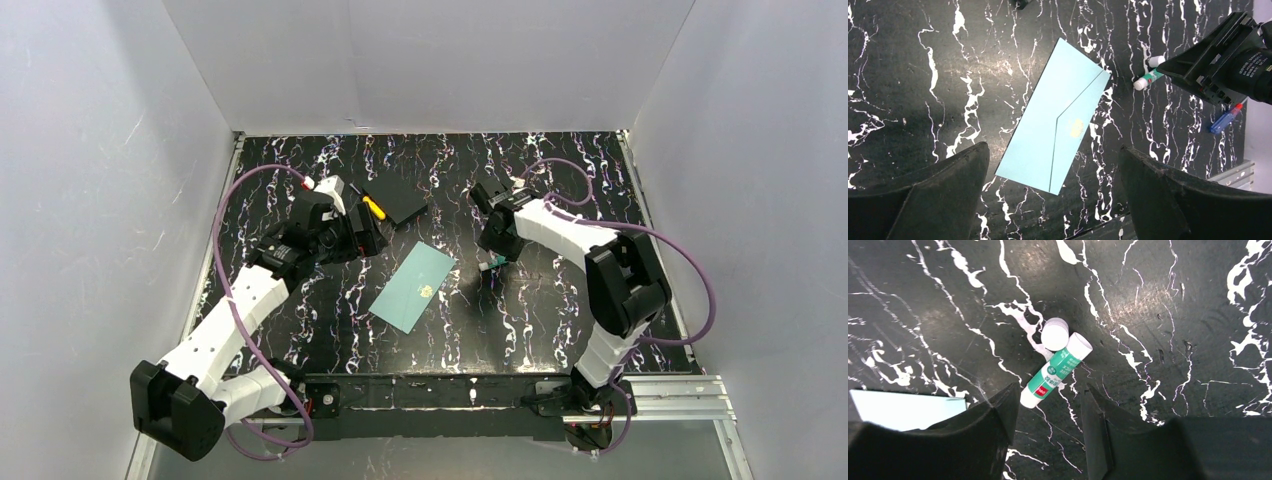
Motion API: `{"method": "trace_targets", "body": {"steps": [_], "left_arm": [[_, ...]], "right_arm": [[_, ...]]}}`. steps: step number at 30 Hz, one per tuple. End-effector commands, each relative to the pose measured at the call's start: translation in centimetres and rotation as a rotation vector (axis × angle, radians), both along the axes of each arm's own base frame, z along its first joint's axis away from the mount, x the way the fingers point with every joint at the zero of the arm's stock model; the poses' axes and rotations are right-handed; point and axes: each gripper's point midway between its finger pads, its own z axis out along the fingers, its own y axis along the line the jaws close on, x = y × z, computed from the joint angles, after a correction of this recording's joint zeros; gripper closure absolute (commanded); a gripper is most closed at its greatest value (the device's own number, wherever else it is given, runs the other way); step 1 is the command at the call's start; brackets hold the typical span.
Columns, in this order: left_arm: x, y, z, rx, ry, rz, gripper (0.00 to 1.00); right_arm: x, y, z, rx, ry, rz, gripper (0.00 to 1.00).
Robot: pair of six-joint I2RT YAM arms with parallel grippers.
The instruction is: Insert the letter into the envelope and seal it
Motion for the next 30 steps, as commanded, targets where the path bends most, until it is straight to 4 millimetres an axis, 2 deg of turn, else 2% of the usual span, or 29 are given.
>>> {"method": "trace_targets", "body": {"steps": [1, 5, 17, 20, 22, 25, 30], "left_arm": [[-0.3, 1.1, -1.0, 0.033, 0.017, 0.038, 0.02], [-0.4, 1.4, -1.3, 0.043, 0.025, 0.044, 0.02], [0.1, 1.8, -1.6, 0.045, 0.041, 0.048, 0.02], [0.2, 1.9, -1.5, 0.039, 0.044, 0.052, 0.02], [0.2, 1.6, -1.4, 0.027, 0.047, 0.04, 0.02], [0.1, 0.6, -1.0, -0.014, 0.038, -0.008, 0.02], [-0.2, -2.9, 1.0, -0.158, 0.004, -0.175, 0.03]], "right_arm": [[-0.3, -0.2, -1.5, 0.01, 0.023, -0.098, 0.45], [-0.3, -0.3, -2.8, 0.004, 0.048, -0.128, 0.49], [-0.8, -1.9, -4.9, -0.07, 0.091, -0.206, 0.52], [-1.1, -2.3, -5.3, -0.086, 0.11, -0.22, 0.69], [-1.1, -2.7, -4.6, -0.104, 0.1, -0.223, 0.76], [-0.7, -3.0, -2.1, -0.09, 0.042, -0.211, 0.83], [-0.9, -1.3, 4.3, 0.008, -0.083, -0.139, 0.87]]}}
